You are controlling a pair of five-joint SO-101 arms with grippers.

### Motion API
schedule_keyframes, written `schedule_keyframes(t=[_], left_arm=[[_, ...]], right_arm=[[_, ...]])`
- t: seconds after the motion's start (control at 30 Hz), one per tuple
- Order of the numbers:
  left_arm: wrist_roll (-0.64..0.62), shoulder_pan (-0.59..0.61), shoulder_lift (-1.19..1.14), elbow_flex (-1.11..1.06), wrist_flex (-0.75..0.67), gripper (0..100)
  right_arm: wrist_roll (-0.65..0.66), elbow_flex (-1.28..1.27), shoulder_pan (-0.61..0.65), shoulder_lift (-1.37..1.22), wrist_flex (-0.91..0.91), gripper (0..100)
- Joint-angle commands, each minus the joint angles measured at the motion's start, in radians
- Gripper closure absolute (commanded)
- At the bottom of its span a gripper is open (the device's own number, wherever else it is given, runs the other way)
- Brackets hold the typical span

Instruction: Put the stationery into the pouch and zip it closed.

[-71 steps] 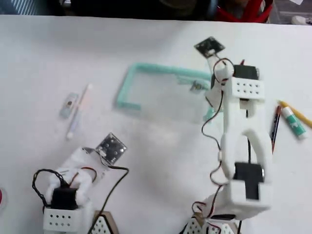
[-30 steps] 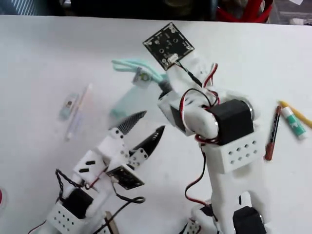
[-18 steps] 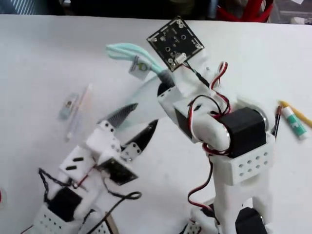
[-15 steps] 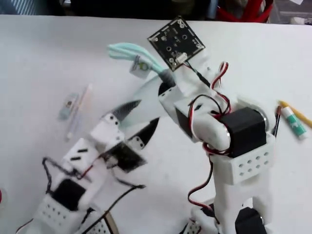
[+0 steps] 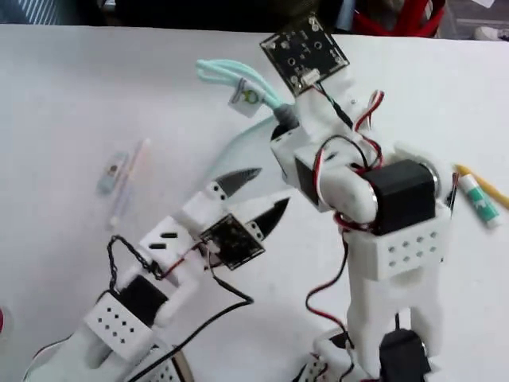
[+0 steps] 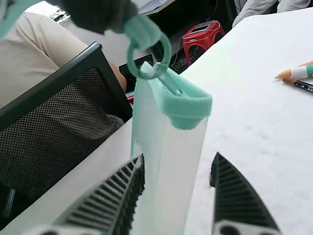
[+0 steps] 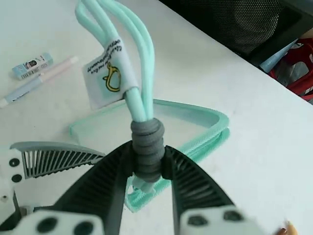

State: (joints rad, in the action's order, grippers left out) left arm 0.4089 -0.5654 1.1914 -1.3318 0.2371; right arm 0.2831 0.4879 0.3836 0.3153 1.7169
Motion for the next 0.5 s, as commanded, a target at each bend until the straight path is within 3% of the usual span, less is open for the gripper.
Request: schedule_keyframes(t=[0.0,0.2,0.37,0.47], left_arm=[[-0.031,-0.015,0.012,0.006,-0.068,77],[-0.028,0.002,-0.150,0.057,-0.166,78],[-0.063,0.147,-0.355,0.167,-0.278,78],[-0.138,0.166,-0.414,0.184,-0.331,78]], right_arm=[[-0.069,0.100,0.016,-0.050,0.002,97.8],[-0.086,0.233,0.110,-0.058,0.005,97.8],[-0.084,0.238,0.076,-0.010,0.007,97.5],[-0.084,0.238,0.067,-0.007,0.007,97.5]])
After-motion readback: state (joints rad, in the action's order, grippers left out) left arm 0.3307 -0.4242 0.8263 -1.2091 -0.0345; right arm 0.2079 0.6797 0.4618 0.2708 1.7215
